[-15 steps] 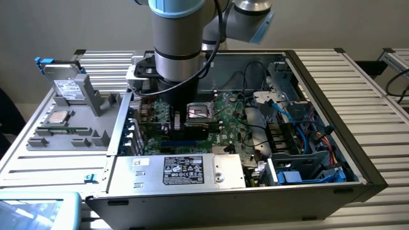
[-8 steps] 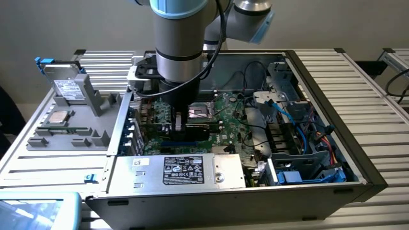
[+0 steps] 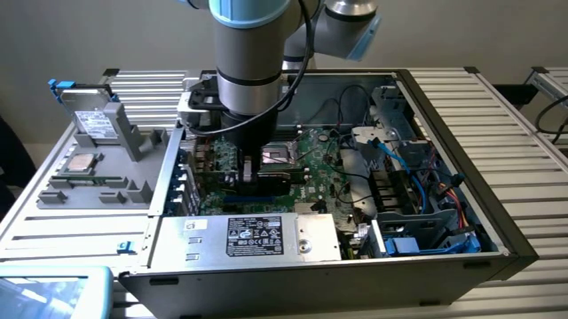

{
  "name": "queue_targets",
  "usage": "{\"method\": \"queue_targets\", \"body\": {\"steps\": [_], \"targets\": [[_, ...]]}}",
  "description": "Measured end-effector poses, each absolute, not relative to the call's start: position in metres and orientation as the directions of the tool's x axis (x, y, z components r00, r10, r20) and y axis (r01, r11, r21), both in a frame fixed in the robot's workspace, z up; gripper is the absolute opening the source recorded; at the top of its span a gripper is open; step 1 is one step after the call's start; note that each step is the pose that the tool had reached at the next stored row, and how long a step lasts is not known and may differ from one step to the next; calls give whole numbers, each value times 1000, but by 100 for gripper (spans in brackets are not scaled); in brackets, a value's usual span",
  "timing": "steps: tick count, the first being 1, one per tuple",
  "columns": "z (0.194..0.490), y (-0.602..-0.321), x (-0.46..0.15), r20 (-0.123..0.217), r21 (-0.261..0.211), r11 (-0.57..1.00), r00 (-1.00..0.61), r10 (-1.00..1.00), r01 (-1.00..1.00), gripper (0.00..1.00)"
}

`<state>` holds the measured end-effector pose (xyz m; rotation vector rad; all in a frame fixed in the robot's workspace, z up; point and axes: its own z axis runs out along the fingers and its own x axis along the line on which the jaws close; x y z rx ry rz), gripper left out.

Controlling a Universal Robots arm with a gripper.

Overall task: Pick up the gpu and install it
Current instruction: 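Insert the gpu into the slot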

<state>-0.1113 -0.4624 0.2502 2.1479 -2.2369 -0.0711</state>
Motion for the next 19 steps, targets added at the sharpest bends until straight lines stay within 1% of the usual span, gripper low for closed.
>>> {"method": "queue_targets", "body": {"steps": [12, 19], "targets": [[249, -460, -114, -2, 61, 42, -42, -999, -997, 28], [249, -453, -114, 11, 60, 42, -41, -999, -997, 28]]}}
